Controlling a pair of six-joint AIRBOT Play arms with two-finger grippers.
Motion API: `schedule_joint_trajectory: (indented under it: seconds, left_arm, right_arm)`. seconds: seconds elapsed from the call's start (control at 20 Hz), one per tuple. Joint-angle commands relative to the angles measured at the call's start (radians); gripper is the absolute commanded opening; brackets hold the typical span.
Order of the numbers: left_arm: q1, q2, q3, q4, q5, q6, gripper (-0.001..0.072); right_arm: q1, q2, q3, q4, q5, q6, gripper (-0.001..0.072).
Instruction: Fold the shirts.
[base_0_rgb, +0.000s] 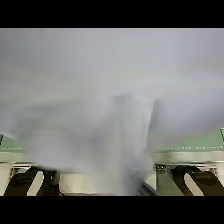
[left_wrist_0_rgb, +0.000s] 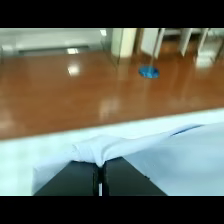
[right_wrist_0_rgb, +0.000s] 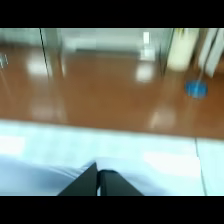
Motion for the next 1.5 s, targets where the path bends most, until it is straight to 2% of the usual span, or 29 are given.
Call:
schedule_joint_trajectory:
  seconds: [0.0, 0.1, 0.2, 0.25, 0.4, 0.55, 0.7, 0.85, 0.9, 0.95, 1.0, 1.05, 1.1, 1.25, 1.35, 1.4, 1.45]
  left_arm:
    - [-0.057, 0.062, -0.255, 0.036, -0.122, -0.027, 0.0015]
    - [-0.057, 0.069, -0.464, 0.029, -0.119, -0.027, 0.0015]
    - [-0.057, 0.049, -0.689, 0.027, -0.052, -0.027, 0.0015]
    - [-0.057, 0.033, -0.793, 0.018, 0.024, -0.027, 0.0015]
    - [-0.057, -0.081, -1.020, -0.053, 0.362, -0.027, 0.0015]
    - [-0.057, -0.301, -1.045, -0.134, 0.640, -0.025, 0.0015]
    - [-0.057, -0.526, -0.959, -0.203, 0.765, 0.068, 0.0015]
    - [-0.057, -0.732, -0.824, -0.211, 0.768, 0.076, 0.0015]
    - [-0.057, -0.782, -0.784, -0.216, 0.762, 0.076, 0.0016]
    - [-0.053, -0.828, -0.736, -0.216, 0.750, 0.076, 0.0017]
    - [-0.045, -0.861, -0.684, -0.214, 0.718, 0.075, 0.0099]
    - [-0.034, -0.882, -0.632, -0.214, 0.671, 0.075, 0.0403]
    - [-0.014, -0.895, -0.575, -0.195, 0.601, 0.075, 0.0512]
    - [0.109, -0.893, -0.384, -0.005, 0.261, 0.055, 0.0510]
    - [0.225, -0.863, -0.361, 0.037, 0.080, 0.075, 0.0510]
    - [0.288, -0.817, -0.425, 0.022, 0.062, 0.085, 0.0510]
    - [0.361, -0.747, -0.540, -0.036, 0.101, 0.084, 0.0510]
  right_arm:
    - [-0.001, 0.018, -0.165, 0.069, 0.075, 0.005, 0.0021]
    - [-0.001, 0.011, -0.328, 0.116, 0.012, -0.014, 0.0020]
    - [-0.001, -0.025, -0.485, 0.126, -0.074, -0.019, 0.0020]
    - [-0.001, -0.061, -0.544, 0.127, -0.117, -0.026, 0.0020]
    - [-0.001, -0.265, -0.612, 0.165, -0.250, -0.066, 0.0020]
    - [-0.001, -0.523, -0.600, 0.264, -0.417, -0.105, 0.0021]
    - [0.010, -0.779, -0.509, 0.352, -0.520, -0.106, 0.0020]
    - [0.011, -0.981, -0.377, 0.448, -0.591, -0.062, 0.0021]
    - [0.011, -1.030, -0.335, 0.483, -0.595, -0.058, 0.0060]
    - [0.010, -1.070, -0.295, 0.519, -0.592, -0.042, 0.0214]
    - [0.002, -1.098, -0.257, 0.557, -0.577, -0.034, 0.0403]
    - [-0.013, -1.109, -0.222, 0.573, -0.547, -0.034, 0.0415]
    - [-0.035, -1.107, -0.190, 0.572, -0.505, -0.034, 0.0414]
    - [-0.177, -1.062, -0.080, 0.559, -0.240, -0.036, 0.0406]
    - [-0.273, -0.997, -0.085, 0.486, -0.068, -0.073, 0.0405]
    - [-0.302, -0.949, -0.131, 0.389, -0.024, -0.055, 0.0404]
    - [-0.317, -0.878, -0.228, 0.305, -0.020, -0.048, 0.0404]
